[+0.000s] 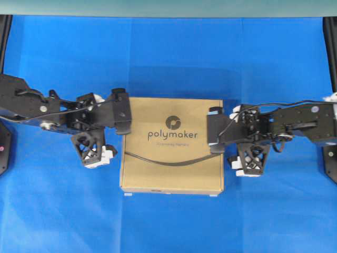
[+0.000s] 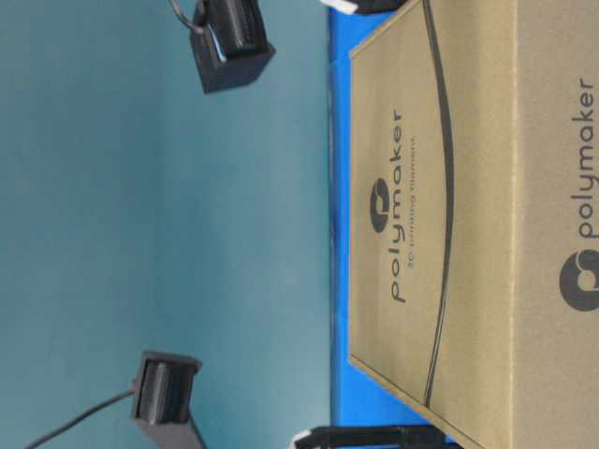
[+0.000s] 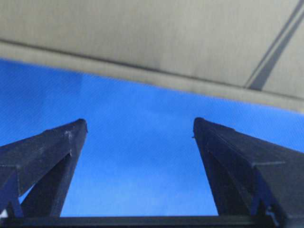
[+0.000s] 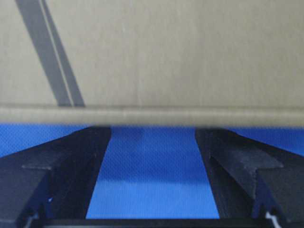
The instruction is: Lift up the cardboard box by clamping it between your arms.
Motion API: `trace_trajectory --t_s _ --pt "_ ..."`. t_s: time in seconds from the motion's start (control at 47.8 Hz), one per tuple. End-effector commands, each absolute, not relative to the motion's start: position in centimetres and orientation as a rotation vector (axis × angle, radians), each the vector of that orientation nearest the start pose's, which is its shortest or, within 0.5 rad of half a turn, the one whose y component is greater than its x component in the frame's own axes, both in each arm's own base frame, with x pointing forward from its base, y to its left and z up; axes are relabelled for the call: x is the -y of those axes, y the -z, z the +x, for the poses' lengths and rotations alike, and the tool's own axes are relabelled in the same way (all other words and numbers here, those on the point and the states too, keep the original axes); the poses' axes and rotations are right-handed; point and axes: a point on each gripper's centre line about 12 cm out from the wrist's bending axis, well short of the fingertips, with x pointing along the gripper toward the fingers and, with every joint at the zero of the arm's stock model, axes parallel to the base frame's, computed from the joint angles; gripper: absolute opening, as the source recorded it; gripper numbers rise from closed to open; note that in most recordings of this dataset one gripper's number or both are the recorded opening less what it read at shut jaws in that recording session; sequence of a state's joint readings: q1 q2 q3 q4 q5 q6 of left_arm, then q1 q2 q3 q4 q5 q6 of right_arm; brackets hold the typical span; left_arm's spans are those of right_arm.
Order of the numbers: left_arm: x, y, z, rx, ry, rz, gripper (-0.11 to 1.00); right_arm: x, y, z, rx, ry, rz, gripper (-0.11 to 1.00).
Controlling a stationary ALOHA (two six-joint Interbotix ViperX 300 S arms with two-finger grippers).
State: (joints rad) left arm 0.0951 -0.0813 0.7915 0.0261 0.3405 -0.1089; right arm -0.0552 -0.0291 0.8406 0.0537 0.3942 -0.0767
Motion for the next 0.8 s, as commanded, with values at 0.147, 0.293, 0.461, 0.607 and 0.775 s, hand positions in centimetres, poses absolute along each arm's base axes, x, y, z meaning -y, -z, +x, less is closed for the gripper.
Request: trace_trajectory --t_s 0.147,0.293,0.461,0.607,0.775 --pt "-2.9 -15.1 30.4 -0.992 -0.133 -0.116 0.88 1.6 -11.7 28.4 -1.147 0.044 0.056 1.00" --pt "-2.7 -16.2 28.8 -0.951 -0.131 -0.117 0.88 1.5 -12.4 27.2 -1.124 0.056 0.074 1.00" --pt "-2.6 -17.3 27.5 -0.908 -0.130 -0.116 0.88 1.5 -13.5 25.9 -1.079 0.067 0.090 1.00" --pt "-2.3 -18.1 26.6 -0.873 -0.124 -0.114 0.88 1.6 -14.9 25.2 -1.019 0.078 0.102 1.00" --pt "-2.0 -19.3 26.1 -0.823 -0.111 -0.103 0.88 1.7 -16.5 24.0 -0.940 0.086 0.105 1.00"
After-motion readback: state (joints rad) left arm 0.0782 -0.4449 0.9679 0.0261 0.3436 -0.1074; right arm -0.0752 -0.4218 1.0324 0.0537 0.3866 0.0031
